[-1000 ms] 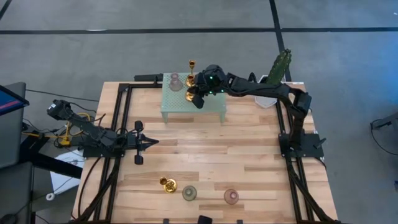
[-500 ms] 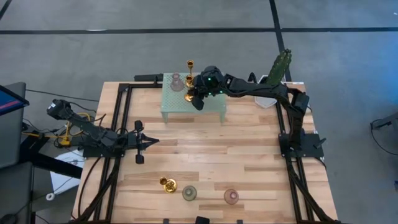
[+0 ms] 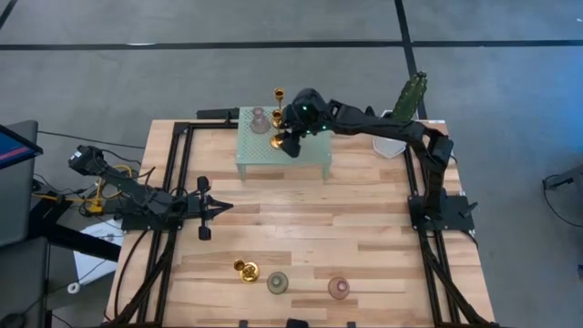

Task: Pick & Place candle stick holders
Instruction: Put the pink glass candle holder on the shelf

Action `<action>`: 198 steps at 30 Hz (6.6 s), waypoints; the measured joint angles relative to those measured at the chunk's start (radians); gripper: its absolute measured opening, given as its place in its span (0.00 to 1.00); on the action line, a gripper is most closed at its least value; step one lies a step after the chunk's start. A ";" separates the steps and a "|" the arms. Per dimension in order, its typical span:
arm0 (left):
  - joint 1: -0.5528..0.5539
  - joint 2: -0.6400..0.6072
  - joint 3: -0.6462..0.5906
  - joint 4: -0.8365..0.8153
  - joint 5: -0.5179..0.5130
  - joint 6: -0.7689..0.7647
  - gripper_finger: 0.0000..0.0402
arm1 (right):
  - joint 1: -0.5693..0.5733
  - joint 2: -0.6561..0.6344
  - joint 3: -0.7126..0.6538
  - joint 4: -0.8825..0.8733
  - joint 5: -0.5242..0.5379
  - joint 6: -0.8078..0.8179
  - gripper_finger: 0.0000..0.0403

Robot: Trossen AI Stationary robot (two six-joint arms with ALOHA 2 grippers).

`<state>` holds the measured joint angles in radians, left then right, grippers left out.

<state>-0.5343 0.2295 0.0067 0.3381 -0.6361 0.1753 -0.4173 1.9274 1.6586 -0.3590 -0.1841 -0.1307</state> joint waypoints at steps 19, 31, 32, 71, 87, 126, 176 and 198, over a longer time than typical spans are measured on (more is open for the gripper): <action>0.000 0.000 0.000 0.000 0.000 0.000 0.01 | 0.077 -0.247 -0.061 -0.238 -0.003 -0.191 0.02; 0.000 0.000 0.000 0.000 0.000 0.000 0.01 | 0.146 -0.589 -0.503 0.026 -0.001 -0.103 0.00; 0.000 0.000 0.000 0.000 0.000 0.000 0.01 | 0.154 -0.618 -0.543 0.055 -0.001 -0.092 0.01; 0.000 0.000 0.000 0.000 0.001 0.000 0.01 | 0.413 -1.090 -1.534 0.989 0.002 0.053 0.00; 0.000 0.174 0.000 -0.005 0.433 -0.139 0.01 | 0.409 -1.090 -1.550 0.916 0.002 0.132 0.00; 0.000 0.370 0.000 0.160 0.598 -0.217 0.01 | 0.587 -0.974 -1.550 0.865 -0.080 0.316 0.00; 0.000 0.532 0.000 0.360 0.352 -0.325 0.01 | 0.674 -0.959 -1.550 0.853 -0.030 0.443 0.00; 0.000 0.532 0.000 0.374 0.217 -0.510 0.01 | 1.265 -0.683 -1.425 0.829 0.419 0.784 0.00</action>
<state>-0.5346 0.7616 0.0071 0.7120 -0.4187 -0.3350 0.8477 1.2448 0.2332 0.4702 0.2348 0.6532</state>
